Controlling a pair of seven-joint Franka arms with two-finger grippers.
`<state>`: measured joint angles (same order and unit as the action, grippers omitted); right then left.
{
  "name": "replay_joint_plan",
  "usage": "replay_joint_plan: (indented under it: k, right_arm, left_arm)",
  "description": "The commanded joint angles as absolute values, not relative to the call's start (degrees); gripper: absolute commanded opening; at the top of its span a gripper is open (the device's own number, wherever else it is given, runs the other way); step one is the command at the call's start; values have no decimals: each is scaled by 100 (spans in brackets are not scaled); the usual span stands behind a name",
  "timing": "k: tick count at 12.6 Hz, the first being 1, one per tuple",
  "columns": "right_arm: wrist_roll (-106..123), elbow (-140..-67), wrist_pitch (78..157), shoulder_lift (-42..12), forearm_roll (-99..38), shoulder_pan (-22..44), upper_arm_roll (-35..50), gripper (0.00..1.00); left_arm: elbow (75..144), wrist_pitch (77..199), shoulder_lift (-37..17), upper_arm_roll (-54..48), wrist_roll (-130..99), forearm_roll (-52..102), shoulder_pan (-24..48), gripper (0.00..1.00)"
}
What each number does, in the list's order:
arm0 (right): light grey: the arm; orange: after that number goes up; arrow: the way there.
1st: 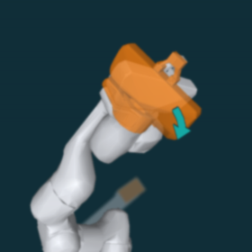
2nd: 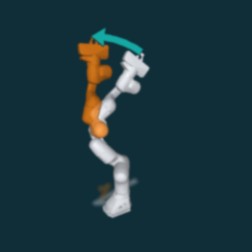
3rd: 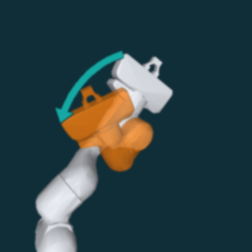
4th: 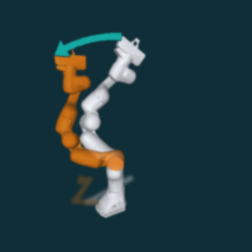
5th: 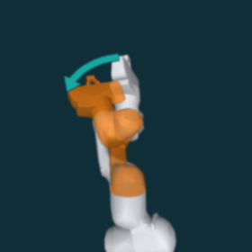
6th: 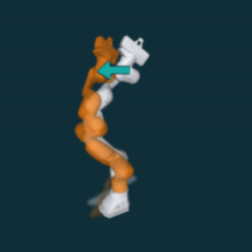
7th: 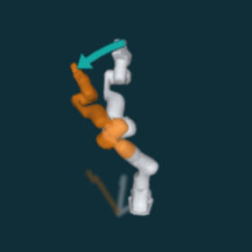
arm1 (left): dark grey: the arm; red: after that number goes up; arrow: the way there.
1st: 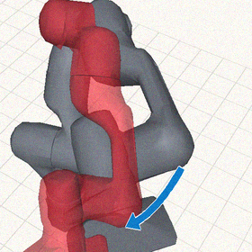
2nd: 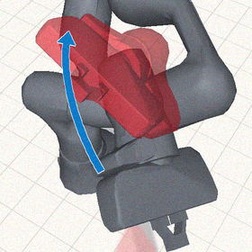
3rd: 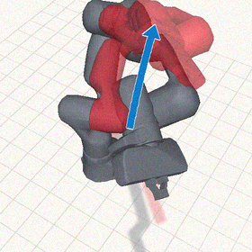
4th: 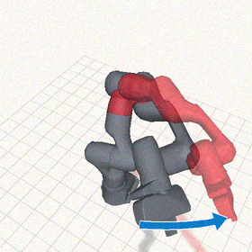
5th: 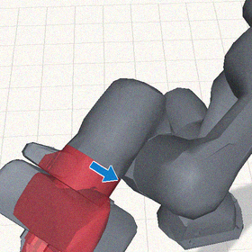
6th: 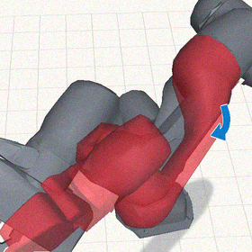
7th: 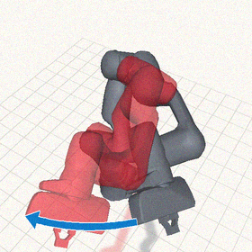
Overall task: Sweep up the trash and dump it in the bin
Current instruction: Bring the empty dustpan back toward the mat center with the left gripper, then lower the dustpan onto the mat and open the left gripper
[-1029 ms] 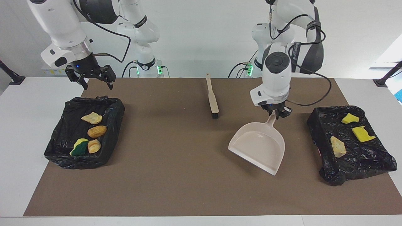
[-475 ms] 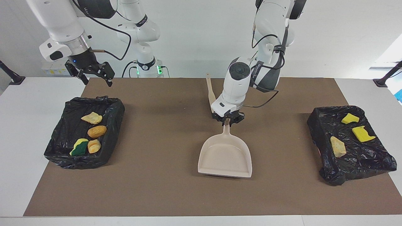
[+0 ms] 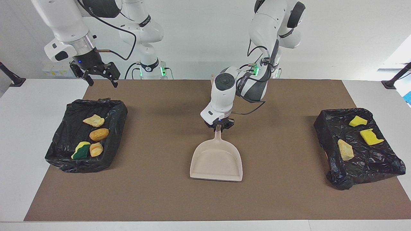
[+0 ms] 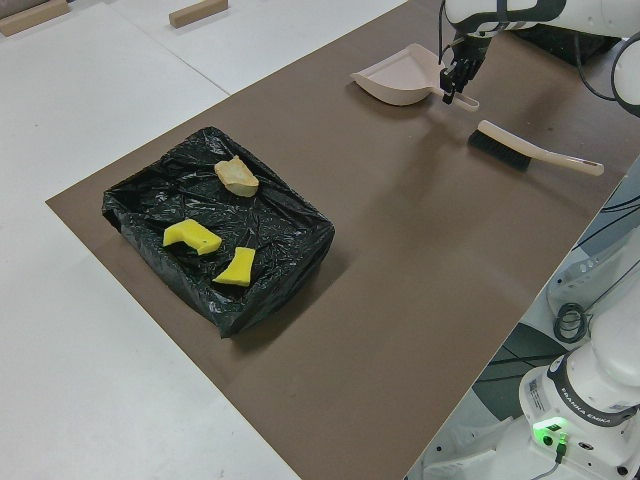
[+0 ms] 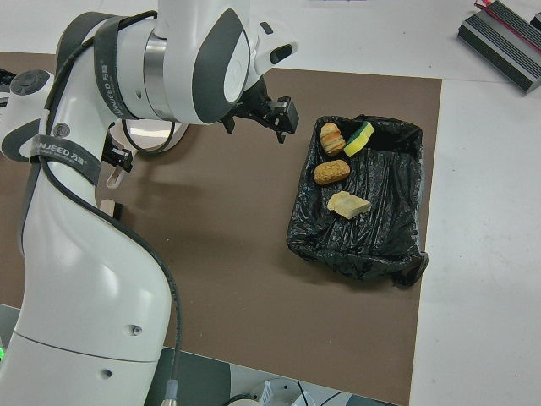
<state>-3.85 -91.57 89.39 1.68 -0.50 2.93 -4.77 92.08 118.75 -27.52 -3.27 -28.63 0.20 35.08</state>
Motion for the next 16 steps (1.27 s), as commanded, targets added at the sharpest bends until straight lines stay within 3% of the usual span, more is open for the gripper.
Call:
replay_joint_plan:
  k: [1,2,3,4,11,16]
  right_arm:
    - [-281,-9334,9062,299,-123,299,-483,100]
    - [-281,-9334,9062,299,-123,299,-483,100]
    - [-290,-9334,9062,299,-123,299,-492,100]
    - [-290,-9334,9062,299,-123,299,-492,100]
    - [-290,-9334,9062,299,-114,299,-483,100]
    - [-290,-9334,9062,299,-114,299,-483,100]
  left_arm:
    - [9053,11892,-2830,-220,-2892,62,3569,39]
    - [9053,11883,-2795,-220,-2892,62,3568,58]
    - [9053,11874,-2734,-194,-2892,62,3551,87]
    - [9061,11883,-2707,-185,-2883,35,3507,100]
    - [9492,11154,-1689,-149,-2332,9,2604,100]
    - [10063,10567,-468,-149,-714,9,1680,100]
